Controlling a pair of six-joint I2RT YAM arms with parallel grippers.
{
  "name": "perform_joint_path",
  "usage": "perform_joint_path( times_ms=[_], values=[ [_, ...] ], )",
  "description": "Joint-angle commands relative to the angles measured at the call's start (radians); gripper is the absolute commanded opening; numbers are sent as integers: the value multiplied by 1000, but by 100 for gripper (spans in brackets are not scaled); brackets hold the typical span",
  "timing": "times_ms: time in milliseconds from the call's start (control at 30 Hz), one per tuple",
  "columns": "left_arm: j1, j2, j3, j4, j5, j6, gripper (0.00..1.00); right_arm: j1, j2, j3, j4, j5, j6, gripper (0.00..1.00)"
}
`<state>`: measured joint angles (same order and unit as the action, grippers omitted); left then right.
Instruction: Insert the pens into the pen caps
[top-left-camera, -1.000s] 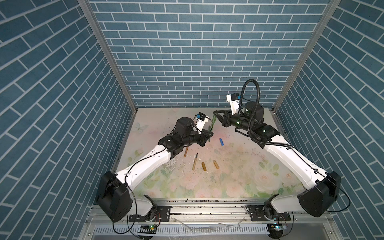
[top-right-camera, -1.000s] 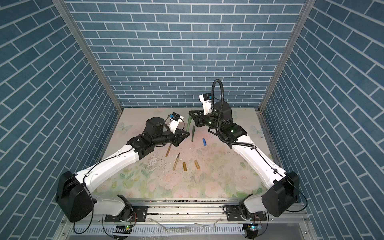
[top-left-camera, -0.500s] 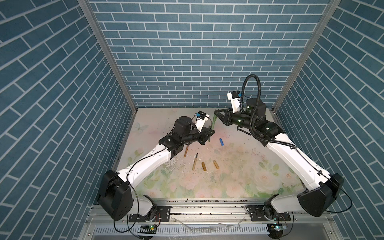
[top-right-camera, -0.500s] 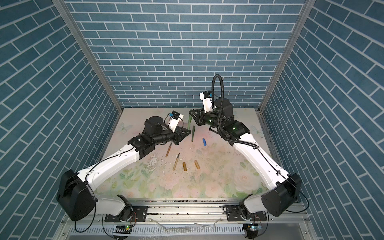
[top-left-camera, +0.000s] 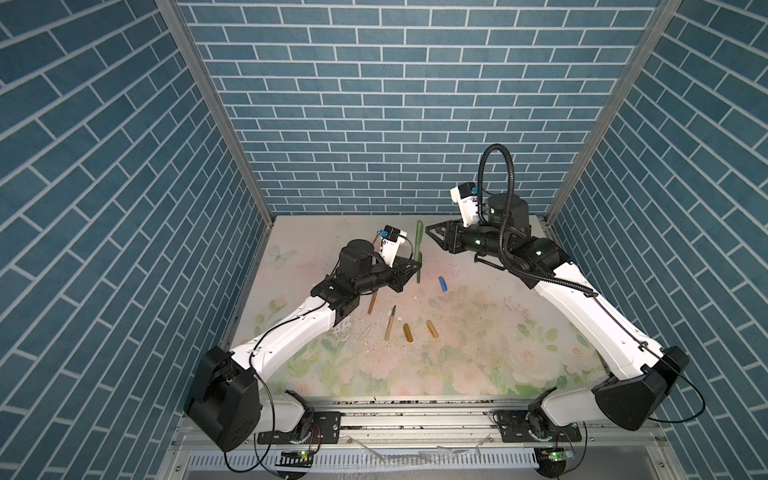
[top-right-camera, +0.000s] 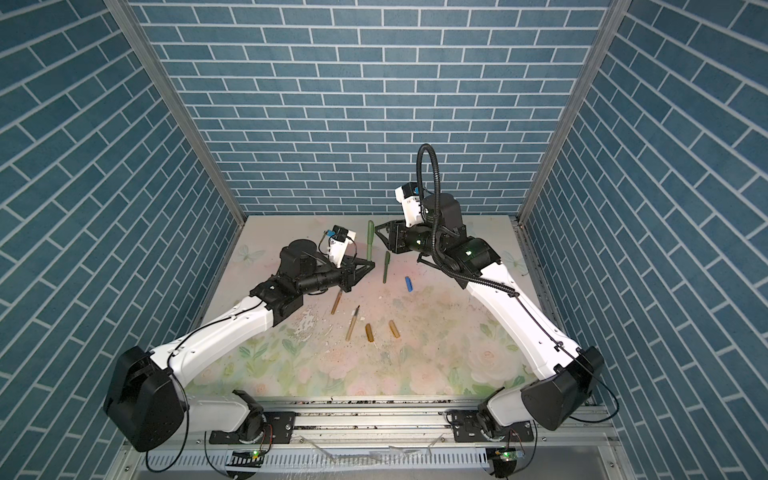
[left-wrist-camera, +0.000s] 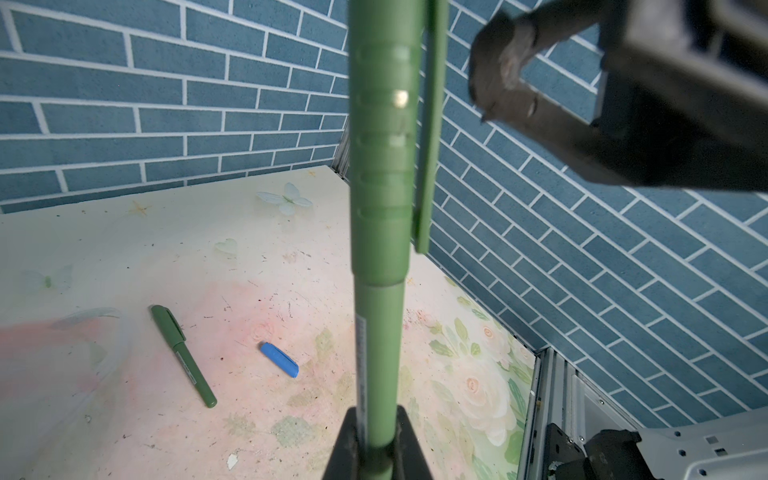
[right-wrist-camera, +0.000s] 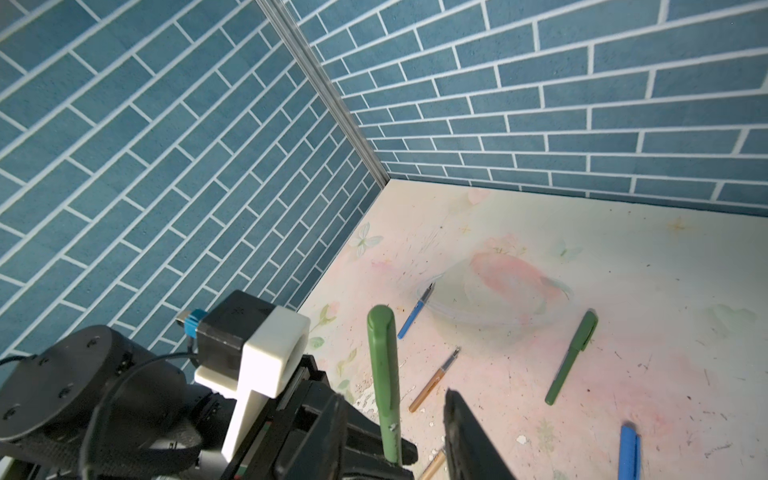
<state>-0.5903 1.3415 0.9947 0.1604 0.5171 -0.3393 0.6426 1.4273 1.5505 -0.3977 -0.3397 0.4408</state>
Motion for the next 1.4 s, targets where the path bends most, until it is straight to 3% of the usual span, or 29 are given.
perform_joint_path(
  times_ms=[0,533,700,800,833,933,1067,1200,1367],
  values=[
    [1,-16,12,32,26,-26,0,27,15,-11,0,-51,9,40],
    [6,-36,9,25,12,-18,0,68,84,-51,18,-13,16,30],
    [6,-30,7,31,16,-23,0,69,84,-81,64,-8,31,12],
    [6,-25,7,33,18,-26,1,69,82,-83,90,-11,38,6],
    [6,-26,8,29,15,-24,11,69,82,-82,98,-10,39,6],
    [7,-45,4,10,-33,-16,56,67,79,-71,113,15,41,5],
    [7,-92,-15,-14,-142,3,90,43,93,-9,96,74,29,4],
    [7,-149,-47,-20,-288,9,99,-24,128,51,74,90,38,4],
    [7,-226,-67,-84,-579,0,99,-132,217,57,18,69,73,4]
  ],
)
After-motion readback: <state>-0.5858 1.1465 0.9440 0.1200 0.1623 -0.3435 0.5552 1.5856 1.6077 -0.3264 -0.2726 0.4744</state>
